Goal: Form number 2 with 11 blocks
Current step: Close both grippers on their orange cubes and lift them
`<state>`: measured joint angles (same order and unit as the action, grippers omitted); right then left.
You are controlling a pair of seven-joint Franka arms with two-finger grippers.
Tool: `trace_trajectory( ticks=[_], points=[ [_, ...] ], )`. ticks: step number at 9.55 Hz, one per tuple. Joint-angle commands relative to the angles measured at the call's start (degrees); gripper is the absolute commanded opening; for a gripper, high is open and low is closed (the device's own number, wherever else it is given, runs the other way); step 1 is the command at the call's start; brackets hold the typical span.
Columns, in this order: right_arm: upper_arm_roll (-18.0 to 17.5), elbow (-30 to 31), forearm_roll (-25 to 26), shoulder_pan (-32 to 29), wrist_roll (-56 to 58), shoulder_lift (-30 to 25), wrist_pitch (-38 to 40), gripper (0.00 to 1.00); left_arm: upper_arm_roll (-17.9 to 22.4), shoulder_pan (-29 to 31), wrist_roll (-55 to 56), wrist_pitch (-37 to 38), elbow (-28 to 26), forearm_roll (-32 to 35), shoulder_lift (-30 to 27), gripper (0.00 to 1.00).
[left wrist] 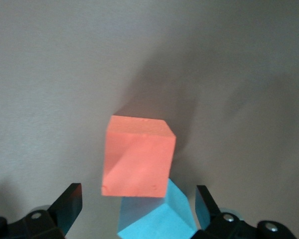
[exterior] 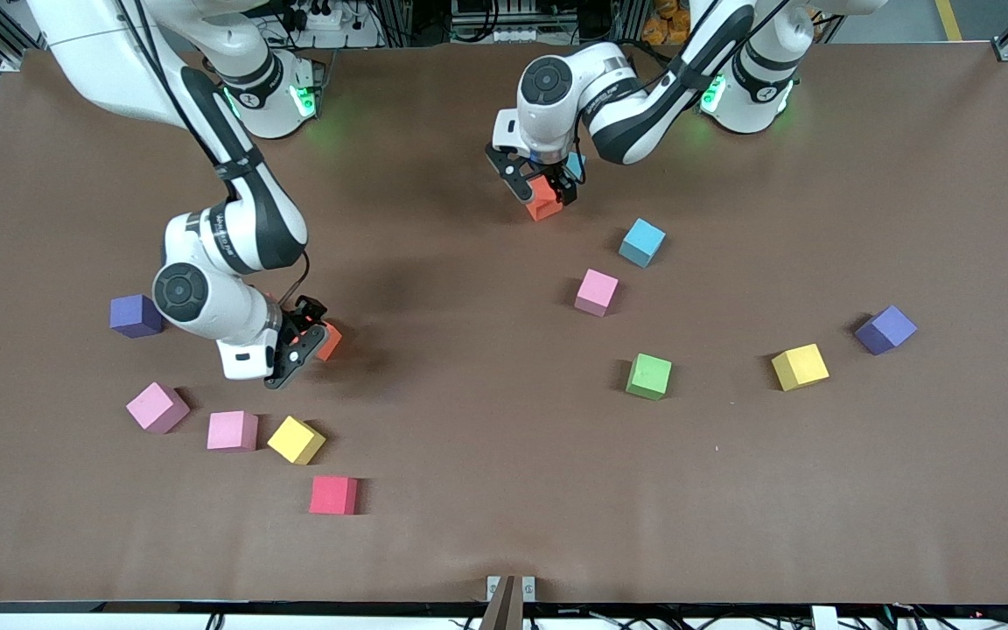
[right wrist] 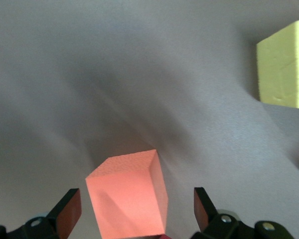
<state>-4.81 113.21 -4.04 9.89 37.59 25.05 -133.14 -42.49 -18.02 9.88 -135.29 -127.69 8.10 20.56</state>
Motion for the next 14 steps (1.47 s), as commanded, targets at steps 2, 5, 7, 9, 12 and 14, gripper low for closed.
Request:
trace_trajectory(
  ticks=[2,5,7,9,12,14],
  points=[
    [-0.37,4.29,-1.58,0.13,1.78,-1.05,-4.57,1.0,1.17,-1.84,3.47,-2.35,0.33,5.24,2.99,1.0],
    [-0.38,6.13,-1.58,0.13,3.45,-1.05,-7.72,1.0,2.5,-2.72,4.8,-2.7,0.77,7.98,3.7,1.0],
    [-0.38,8.42,-1.49,0.39,4.51,-0.97,-11.69,1.0,2.58,-3.68,5.32,-3.57,0.95,7.98,5.27,1.0],
    [-0.29,8.95,-1.49,0.48,4.68,-0.97,-11.79,1.0,3.55,-5.18,6.65,-4.02,1.12,9.12,6.24,1.0],
    [-0.29,9.39,-1.49,0.48,5.04,-0.7,-12.75,1.0,6.01,-6.58,6.65,-4.81,3.05,15.86,8.17,0.86],
    [-0.29,9.31,-1.49,0.4,6.18,-0.7,-12.67,0.8,6.01,-7.11,6.47,-4.81,4.37,16.95,9.06,0.24]
  ],
)
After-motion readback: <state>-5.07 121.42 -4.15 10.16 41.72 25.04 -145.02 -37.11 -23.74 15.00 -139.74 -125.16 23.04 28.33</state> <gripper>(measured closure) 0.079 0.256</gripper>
